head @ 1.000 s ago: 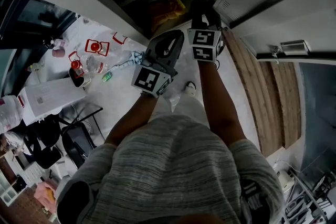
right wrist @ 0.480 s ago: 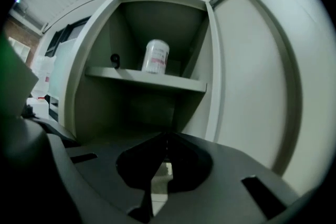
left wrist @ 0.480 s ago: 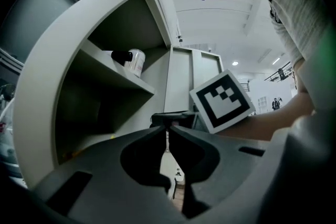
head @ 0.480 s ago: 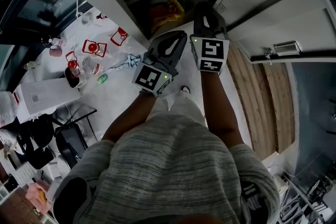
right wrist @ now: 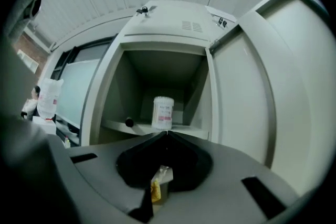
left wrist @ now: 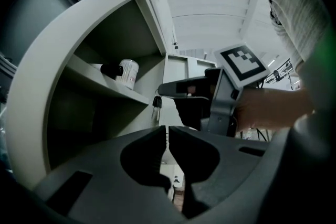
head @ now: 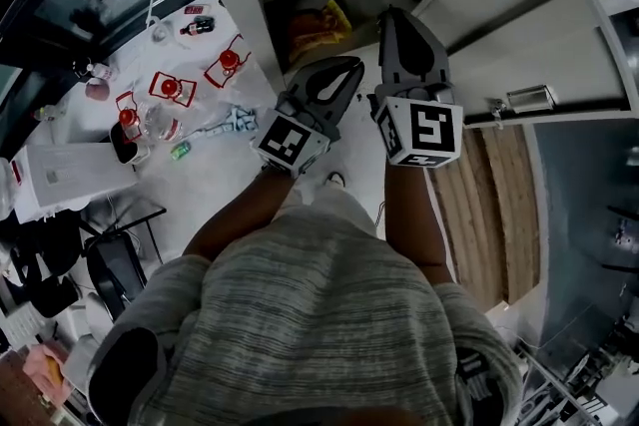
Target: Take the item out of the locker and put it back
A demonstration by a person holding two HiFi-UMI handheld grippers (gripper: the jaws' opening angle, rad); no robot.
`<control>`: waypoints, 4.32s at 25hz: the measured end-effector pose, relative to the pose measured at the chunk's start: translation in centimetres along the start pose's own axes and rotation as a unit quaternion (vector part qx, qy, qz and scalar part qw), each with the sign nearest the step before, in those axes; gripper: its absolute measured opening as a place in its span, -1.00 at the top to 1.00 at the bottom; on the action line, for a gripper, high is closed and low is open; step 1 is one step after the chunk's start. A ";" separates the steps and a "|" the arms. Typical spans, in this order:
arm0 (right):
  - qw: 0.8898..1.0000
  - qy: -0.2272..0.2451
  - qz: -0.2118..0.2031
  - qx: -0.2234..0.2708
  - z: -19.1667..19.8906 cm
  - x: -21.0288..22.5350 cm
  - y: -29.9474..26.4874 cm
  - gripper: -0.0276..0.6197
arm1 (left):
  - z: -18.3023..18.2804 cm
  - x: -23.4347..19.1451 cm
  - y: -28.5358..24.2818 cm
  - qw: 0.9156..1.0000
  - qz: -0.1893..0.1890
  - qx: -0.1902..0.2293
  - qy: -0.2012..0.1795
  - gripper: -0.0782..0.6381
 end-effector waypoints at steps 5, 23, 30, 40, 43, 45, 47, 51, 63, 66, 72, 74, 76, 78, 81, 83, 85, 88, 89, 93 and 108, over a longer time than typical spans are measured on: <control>0.997 -0.052 -0.050 0.039 -3.3 1.0 0.8 0.83 | -0.3 0.1 -0.4 1.000 0.002 0.007 -0.007 0.73; 0.992 -0.043 -0.096 0.069 -8.2 1.3 1.4 0.83 | -1.4 0.1 -0.5 1.000 0.008 0.018 0.007 0.73; 0.991 -0.072 -0.092 0.061 -6.9 1.9 0.8 0.83 | -1.1 0.0 -0.5 1.000 0.005 0.010 0.004 0.73; 0.991 -0.100 -0.088 0.032 -3.6 2.6 -0.4 0.83 | -0.1 -0.2 -0.4 1.000 -0.003 -0.009 0.004 0.73; 0.991 -0.106 -0.084 0.019 -2.2 2.8 -0.9 0.83 | 0.4 -0.3 -0.4 1.000 -0.004 -0.017 0.003 0.73; 0.991 -0.107 -0.083 0.011 -1.2 2.9 -1.2 0.83 | 0.7 -0.3 -0.3 1.000 -0.005 -0.021 0.004 0.73; 0.991 -0.108 -0.081 0.003 -0.1 3.0 -1.5 0.83 | 0.9 -0.5 -0.4 1.000 -0.005 -0.024 0.005 0.73; 0.991 -0.109 -0.071 -0.018 2.3 3.2 -2.3 0.83 | 1.3 -0.7 -0.5 1.000 -0.009 -0.030 0.004 0.73; 0.988 -0.109 -0.059 -0.096 8.9 2.7 -4.4 0.83 | 2.8 -1.4 -0.6 0.999 -0.018 -0.046 0.010 0.73; 0.987 -0.096 -0.060 -0.114 10.2 2.5 -5.1 0.83 | 3.0 -1.6 -0.5 0.998 -0.022 -0.051 0.012 0.73; 0.985 -0.077 -0.061 -0.142 11.9 2.2 -6.5 0.83 | 3.1 -2.0 -0.5 0.998 -0.028 -0.053 0.012 0.73; 0.984 -0.074 -0.059 -0.149 12.2 2.3 -6.8 0.83 | 3.1 -2.0 -0.5 0.998 -0.029 -0.053 0.012 0.73; 0.984 -0.072 -0.057 -0.155 12.5 2.4 -7.1 0.83 | 3.0 -2.1 -0.5 0.998 -0.031 -0.052 0.012 0.73; 0.984 -0.069 -0.055 -0.158 12.7 2.5 -7.4 0.83 | 3.0 -2.2 -0.4 0.998 -0.033 -0.052 0.012 0.73; 0.984 -0.064 -0.049 -0.157 12.9 2.6 -7.9 0.83 | 3.0 -2.3 -0.4 0.998 -0.034 -0.052 0.012 0.73; 0.984 -0.059 -0.044 -0.161 13.1 2.6 -8.1 0.83 | 3.0 -2.4 -0.4 0.998 -0.035 -0.052 0.011 0.73; 0.983 -0.054 -0.040 -0.168 13.3 2.5 -8.3 0.83 | 3.0 -2.4 -0.3 0.998 -0.035 -0.052 0.011 0.73; 0.982 -0.048 -0.037 -0.177 13.6 2.4 -8.4 0.82 | 3.0 -2.4 -0.3 0.998 -0.035 -0.051 0.010 0.73; 0.982 -0.047 -0.036 -0.178 13.6 2.4 -8.3 0.82 | 3.0 -2.4 -0.3 0.998 -0.035 -0.051 0.010 0.73; 0.984 -0.046 -0.029 -0.171 13.2 2.5 -8.1 0.82 | 2.9 -2.4 -0.3 0.998 -0.036 -0.050 0.011 0.73; 0.973 -0.149 -0.077 -0.159 11.7 1.2 -5.3 0.42 | 2.5 -2.3 1.2 0.998 -0.040 -0.047 0.006 0.73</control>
Point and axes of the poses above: the fingertips, and each gripper's own axes: y backward along the fingers, x to its right, z out of its underside, the point moved 10 cm from there along y, backward along the fingers, and after that the axes turned 1 degree about -y, right-handed, at the moved point
